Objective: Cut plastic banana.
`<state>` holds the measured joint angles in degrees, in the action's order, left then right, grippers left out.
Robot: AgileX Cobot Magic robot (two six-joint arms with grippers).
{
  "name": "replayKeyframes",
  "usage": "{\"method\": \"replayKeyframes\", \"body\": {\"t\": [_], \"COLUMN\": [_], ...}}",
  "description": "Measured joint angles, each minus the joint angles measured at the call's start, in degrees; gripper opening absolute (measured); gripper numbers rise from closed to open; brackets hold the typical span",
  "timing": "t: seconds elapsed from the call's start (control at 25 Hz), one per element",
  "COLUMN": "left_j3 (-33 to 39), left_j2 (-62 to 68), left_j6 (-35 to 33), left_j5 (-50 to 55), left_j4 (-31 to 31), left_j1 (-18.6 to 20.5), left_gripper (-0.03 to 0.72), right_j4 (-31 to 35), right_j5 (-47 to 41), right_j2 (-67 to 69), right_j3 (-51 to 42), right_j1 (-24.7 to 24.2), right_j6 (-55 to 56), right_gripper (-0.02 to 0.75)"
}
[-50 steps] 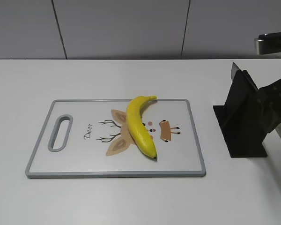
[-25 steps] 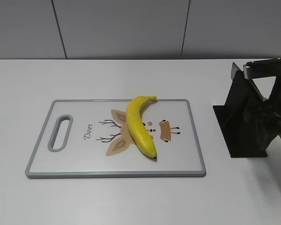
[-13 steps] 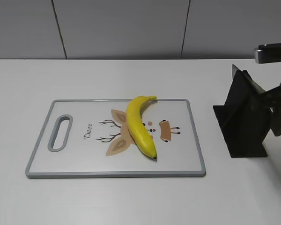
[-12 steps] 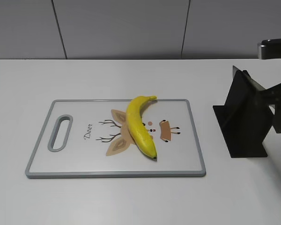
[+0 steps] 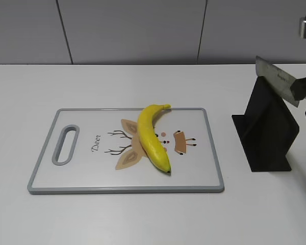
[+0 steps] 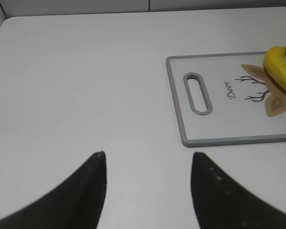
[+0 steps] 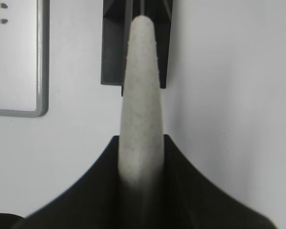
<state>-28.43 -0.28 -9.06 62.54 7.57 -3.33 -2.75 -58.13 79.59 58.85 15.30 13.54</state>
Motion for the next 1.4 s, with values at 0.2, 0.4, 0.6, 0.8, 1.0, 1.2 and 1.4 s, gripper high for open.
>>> {"method": "replayKeyframes", "body": {"t": [0.2,0.4,0.6,0.8,1.0,1.2,1.4], "left_j3": [0.0,-1.7,-3.5,-4.0,-8.0,-16.0,-22.4], "left_j2": [0.0,0.6,9.3,20.2,31.5,43.9,53.9], "left_j6": [0.0,0.0,-2.3,-10.0,-17.6,-21.1,-22.1], "left_j5": [-0.1,-1.8,-2.5,-6.1,-5.9,-3.8,-3.3], "left_j4": [0.0,0.0,0.6,5.6,6.8,2.0,-4.6], "left_j1": [0.0,0.0,0.0,-2.5,-11.5,-22.0,-29.2], "left_gripper": [0.552,0.552,0.552,0.552,0.552,0.552,0.552], "right_j4": [-0.5,-0.1,4.4,11.4,14.1,14.2,16.2], "right_j5": [1.2,1.1,0.9,0.9,1.0,0.9,0.7], "right_j2": [-3.6,-5.4,-5.5,-5.5,-4.2,-2.2,-0.3], "right_j3": [0.0,0.1,2.8,4.4,4.9,6.6,7.3], "right_j1": [0.0,0.0,0.0,0.0,0.0,0.0,0.0], "right_j6": [-2.1,-7.4,-19.6,-34.0,-39.2,-41.5,-46.5], "right_gripper": [0.176,0.176,0.176,0.176,0.176,0.176,0.176]}}
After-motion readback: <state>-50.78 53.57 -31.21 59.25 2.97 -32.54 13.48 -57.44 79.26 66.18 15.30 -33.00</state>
